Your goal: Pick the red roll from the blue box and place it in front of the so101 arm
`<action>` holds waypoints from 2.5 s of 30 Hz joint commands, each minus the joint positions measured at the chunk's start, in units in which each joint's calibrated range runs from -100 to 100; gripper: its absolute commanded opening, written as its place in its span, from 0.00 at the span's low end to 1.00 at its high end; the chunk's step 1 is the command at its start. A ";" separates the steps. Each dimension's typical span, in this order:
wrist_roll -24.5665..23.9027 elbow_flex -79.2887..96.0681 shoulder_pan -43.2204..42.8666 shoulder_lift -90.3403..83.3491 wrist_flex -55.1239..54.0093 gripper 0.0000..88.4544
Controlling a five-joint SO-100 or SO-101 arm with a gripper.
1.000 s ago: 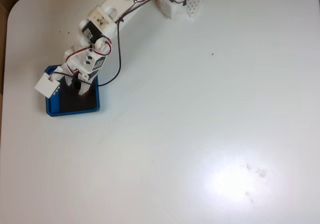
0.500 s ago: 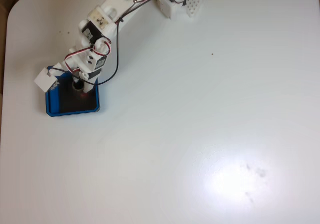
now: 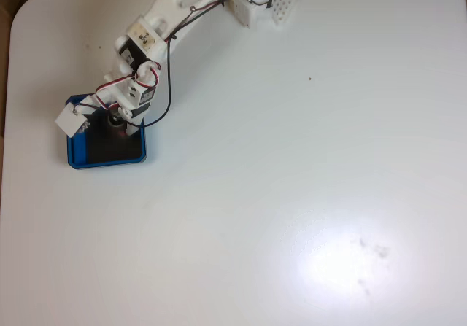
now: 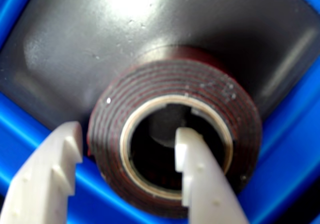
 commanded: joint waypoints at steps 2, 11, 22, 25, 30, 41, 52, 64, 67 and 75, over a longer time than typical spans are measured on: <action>0.46 -2.15 -1.24 0.75 -0.03 0.19; 0.46 -2.15 -1.24 1.34 -0.03 0.19; 0.46 -2.15 -1.34 2.26 -0.12 0.19; 0.46 -2.15 -1.43 3.18 -0.20 0.18; 0.46 -2.15 -2.02 3.51 -0.20 0.18; 0.55 -2.15 -2.02 2.93 -0.20 0.01; 0.55 -2.06 -1.83 -0.83 -0.03 0.01; 0.64 -1.61 -2.02 -16.47 0.38 0.01; 0.64 -1.52 -2.61 -21.49 0.46 0.01; 0.73 -1.34 -15.02 -33.36 1.62 0.01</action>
